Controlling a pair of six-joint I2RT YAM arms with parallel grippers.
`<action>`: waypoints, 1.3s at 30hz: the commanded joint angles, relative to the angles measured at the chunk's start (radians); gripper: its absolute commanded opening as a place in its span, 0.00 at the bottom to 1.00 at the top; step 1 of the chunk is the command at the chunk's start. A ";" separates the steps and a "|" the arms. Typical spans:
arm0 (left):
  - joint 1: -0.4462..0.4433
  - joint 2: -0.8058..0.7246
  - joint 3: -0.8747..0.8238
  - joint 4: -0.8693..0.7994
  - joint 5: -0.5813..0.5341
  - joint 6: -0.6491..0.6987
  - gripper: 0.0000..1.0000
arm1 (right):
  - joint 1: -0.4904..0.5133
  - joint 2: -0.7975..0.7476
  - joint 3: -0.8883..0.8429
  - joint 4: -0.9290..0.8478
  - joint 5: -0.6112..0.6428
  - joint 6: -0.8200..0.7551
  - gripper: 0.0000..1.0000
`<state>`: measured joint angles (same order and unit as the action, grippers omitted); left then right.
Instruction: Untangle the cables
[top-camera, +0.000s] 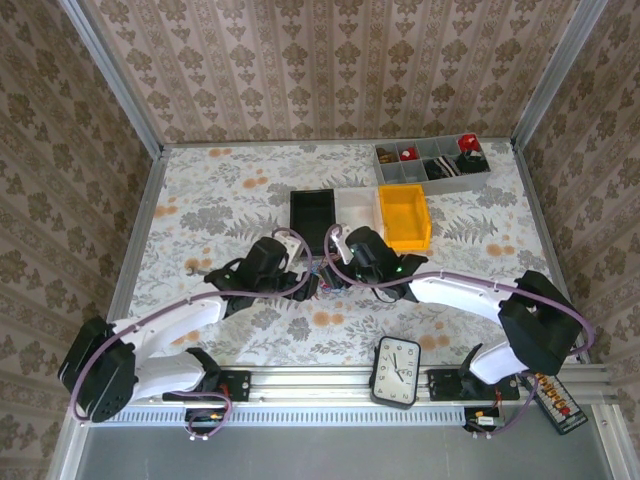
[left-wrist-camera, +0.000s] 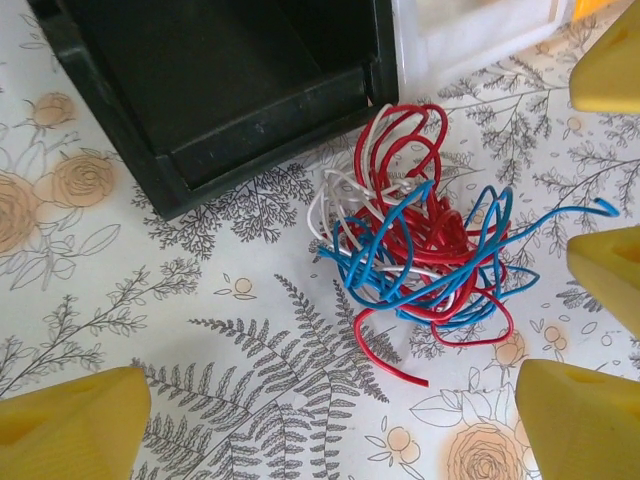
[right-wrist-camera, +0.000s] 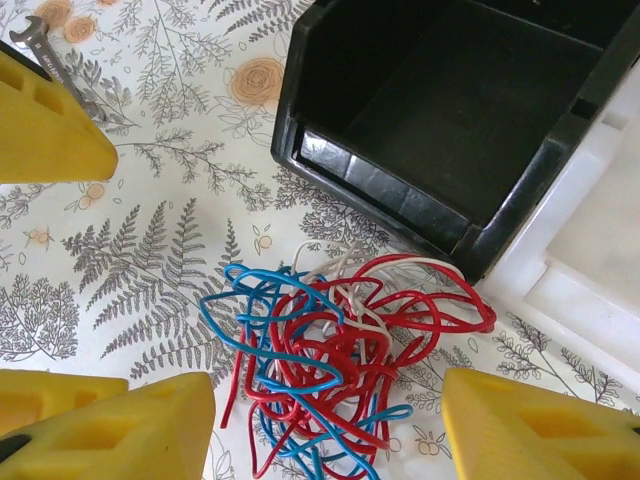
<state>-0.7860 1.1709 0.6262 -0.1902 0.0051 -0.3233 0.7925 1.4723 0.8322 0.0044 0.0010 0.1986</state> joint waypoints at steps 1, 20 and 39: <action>-0.004 0.040 0.016 0.062 0.021 0.033 0.95 | -0.021 0.014 0.005 -0.029 -0.033 0.028 0.62; 0.017 0.256 0.119 0.179 -0.009 0.053 0.76 | -0.142 0.047 -0.013 0.007 -0.185 0.104 0.00; 0.056 0.309 0.121 0.225 0.004 0.029 0.48 | -0.286 -0.130 -0.153 -0.021 0.203 0.382 0.00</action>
<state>-0.7380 1.5211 0.7425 0.0151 0.0048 -0.2855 0.5159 1.3602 0.6956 -0.0021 0.1131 0.5140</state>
